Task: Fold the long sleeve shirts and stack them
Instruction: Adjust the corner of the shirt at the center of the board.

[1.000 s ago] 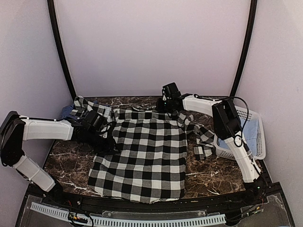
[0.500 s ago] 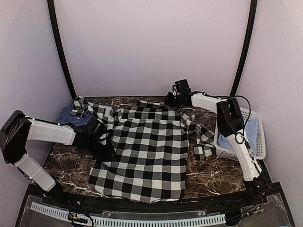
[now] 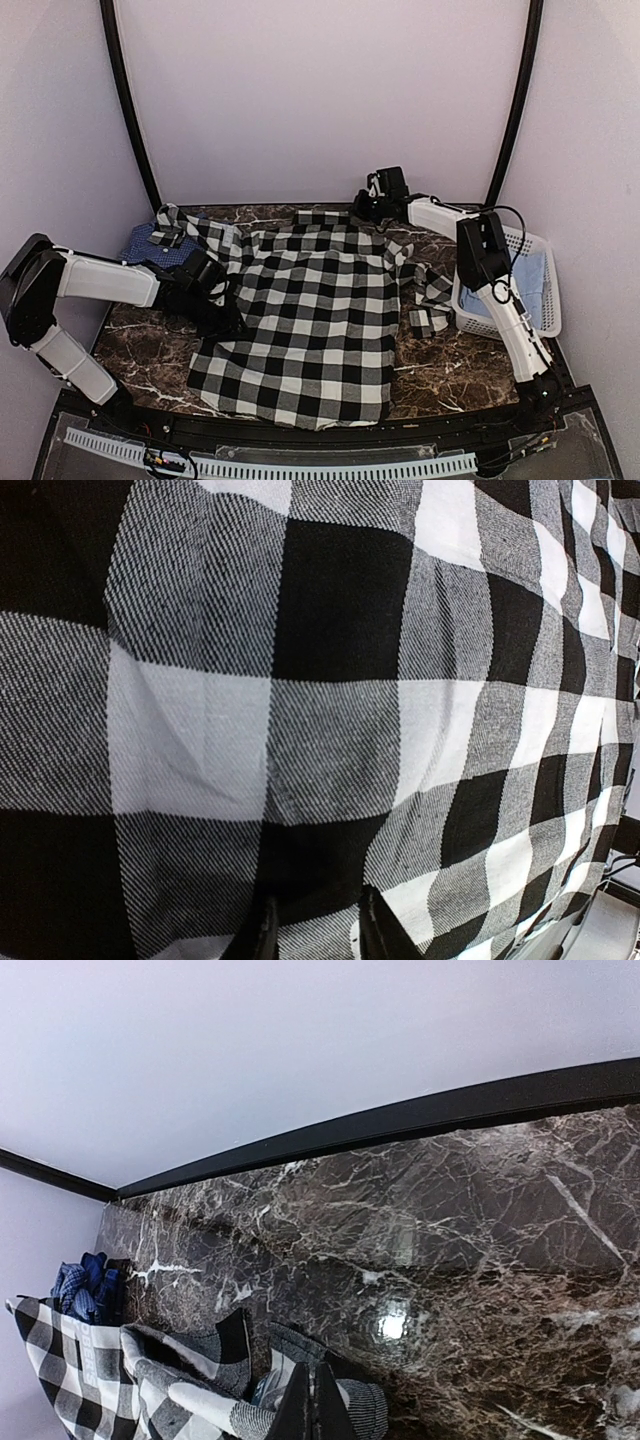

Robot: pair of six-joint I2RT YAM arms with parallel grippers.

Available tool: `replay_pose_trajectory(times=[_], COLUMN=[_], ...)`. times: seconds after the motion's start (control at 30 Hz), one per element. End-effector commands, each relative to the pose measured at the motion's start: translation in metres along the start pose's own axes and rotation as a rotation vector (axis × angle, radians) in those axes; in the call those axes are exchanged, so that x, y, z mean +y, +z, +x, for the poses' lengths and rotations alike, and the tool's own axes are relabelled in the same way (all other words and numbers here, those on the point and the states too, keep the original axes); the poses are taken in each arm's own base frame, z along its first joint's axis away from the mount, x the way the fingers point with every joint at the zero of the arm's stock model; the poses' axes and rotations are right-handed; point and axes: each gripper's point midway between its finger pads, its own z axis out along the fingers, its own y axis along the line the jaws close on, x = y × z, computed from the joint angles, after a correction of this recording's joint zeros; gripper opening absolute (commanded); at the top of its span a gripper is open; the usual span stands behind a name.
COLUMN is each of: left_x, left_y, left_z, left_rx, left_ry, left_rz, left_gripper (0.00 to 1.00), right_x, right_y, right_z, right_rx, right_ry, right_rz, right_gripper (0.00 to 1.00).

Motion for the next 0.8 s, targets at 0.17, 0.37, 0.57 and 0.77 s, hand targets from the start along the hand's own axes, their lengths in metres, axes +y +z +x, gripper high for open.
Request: replay_pose_trajectory(times=[0.17, 0.37, 0.57, 0.77], left_x=[0.018, 0.016, 0.014, 0.014], left_y=[-0.001, 0.0, -0.002, -0.001], left_z=[0.014, 0.013, 0.011, 0.012], left_rx=[0.03, 0.029, 0.022, 0.025], left_ry=[-0.014, -0.014, -0.021, -0.025], left_rz=[-0.068, -0.063, -0.058, -0.056], left_gripper=[0.27, 0.27, 0.27, 0.27], right_x=[0.02, 0.048, 0.096, 0.11], right_y=[-0.025, -0.045, -0.049, -0.025], right_z=[-0.04, -0.028, 0.027, 0.072], right_rx=[-0.066, -0.034, 0.034, 0.139], right_ry=[-0.078, -0.145, -0.239, -0.248], right_rz=[-0.054, -0.076, -0.128, -0.188], right_gripper=[0.3, 0.44, 0.33, 0.2])
